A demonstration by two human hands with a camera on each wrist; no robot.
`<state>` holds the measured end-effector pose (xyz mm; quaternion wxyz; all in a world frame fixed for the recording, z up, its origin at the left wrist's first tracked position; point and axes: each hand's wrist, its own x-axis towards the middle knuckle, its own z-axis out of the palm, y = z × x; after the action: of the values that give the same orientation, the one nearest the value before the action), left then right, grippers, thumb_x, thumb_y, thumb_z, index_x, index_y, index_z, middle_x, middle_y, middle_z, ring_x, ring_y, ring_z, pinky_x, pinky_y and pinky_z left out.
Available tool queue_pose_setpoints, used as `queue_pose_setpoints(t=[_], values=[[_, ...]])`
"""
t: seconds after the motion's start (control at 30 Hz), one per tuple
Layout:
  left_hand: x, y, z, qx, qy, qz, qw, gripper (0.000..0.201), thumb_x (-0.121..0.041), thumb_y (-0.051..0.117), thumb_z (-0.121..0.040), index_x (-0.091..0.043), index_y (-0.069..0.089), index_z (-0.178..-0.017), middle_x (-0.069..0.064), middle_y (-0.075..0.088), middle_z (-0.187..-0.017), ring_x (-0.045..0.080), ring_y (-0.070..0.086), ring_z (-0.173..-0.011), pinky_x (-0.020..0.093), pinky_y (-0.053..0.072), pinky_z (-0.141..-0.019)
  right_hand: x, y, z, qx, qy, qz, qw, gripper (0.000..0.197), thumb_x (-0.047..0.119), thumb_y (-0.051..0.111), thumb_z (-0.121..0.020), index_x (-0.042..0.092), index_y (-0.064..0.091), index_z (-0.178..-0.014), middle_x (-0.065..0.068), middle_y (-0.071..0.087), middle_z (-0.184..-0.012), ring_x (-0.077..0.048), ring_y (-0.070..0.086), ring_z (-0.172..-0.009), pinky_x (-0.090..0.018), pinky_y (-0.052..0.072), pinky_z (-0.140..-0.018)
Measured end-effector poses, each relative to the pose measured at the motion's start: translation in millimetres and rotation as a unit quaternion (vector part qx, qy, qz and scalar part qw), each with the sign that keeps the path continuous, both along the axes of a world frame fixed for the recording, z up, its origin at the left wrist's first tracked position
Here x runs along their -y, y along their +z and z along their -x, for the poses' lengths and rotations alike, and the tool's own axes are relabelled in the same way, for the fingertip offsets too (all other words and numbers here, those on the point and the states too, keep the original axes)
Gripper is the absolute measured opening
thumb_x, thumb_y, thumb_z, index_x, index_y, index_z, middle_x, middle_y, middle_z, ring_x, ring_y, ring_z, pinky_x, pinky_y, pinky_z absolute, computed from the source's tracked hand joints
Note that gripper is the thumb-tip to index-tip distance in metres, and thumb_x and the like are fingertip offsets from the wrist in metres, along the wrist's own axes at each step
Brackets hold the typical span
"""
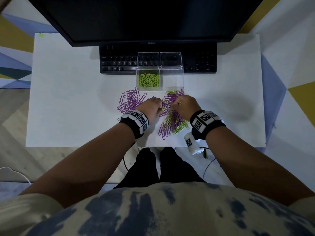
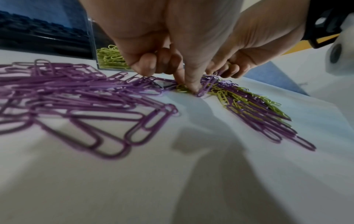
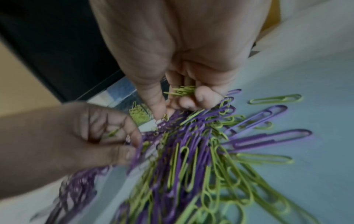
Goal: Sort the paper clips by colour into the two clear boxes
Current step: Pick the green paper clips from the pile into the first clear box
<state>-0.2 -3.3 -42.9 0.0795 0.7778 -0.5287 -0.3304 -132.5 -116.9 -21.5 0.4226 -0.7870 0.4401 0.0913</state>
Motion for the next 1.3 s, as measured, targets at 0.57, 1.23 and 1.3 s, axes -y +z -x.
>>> queue_pose_setpoints(t=[0.57,1.23,1.3], values=[[-6.4,1.6,11.3,0.098,-0.043,-0.023,0.994,0.033,-0.019,0.036,-0.098,0.002,0.043,-0.123,0.02,0.053,-0.12,0.032,0.055,-0.108,0.04,0.049,-0.089,31.2,59.1,-105.8,0.066,0.104,0.012,0.992,0.006,0.014,0.063,-0.084,0.008,0.066,-0.085,0.003,0.065,-0.076,-0.007,0.059,-0.066,-0.022,0.049,-0.063],[-12.6,36.4,-16.9,-0.002,0.104,0.071,0.992,0.02,-0.013,0.038,-0.096,0.001,0.044,-0.109,0.015,0.052,-0.1,0.024,0.052,-0.08,0.034,0.043,-0.07,26.6,46.1,-61.1,0.157,0.016,0.033,0.987,0.015,0.002,0.056,-0.086,0.008,0.067,-0.093,0.004,0.062,-0.082,-0.01,0.057,-0.075,-0.023,0.049,-0.074],[-2.6,49.6,-29.7,-0.001,0.134,0.113,0.984,0.016,-0.013,0.037,-0.097,-0.001,0.046,-0.102,0.01,0.049,-0.09,0.021,0.047,-0.073,0.034,0.041,-0.066,18.5,39.0,-35.0,0.132,0.011,0.026,0.991,0.014,0.002,0.053,-0.087,0.005,0.067,-0.089,0.005,0.06,-0.076,-0.008,0.055,-0.069,-0.021,0.045,-0.068]])
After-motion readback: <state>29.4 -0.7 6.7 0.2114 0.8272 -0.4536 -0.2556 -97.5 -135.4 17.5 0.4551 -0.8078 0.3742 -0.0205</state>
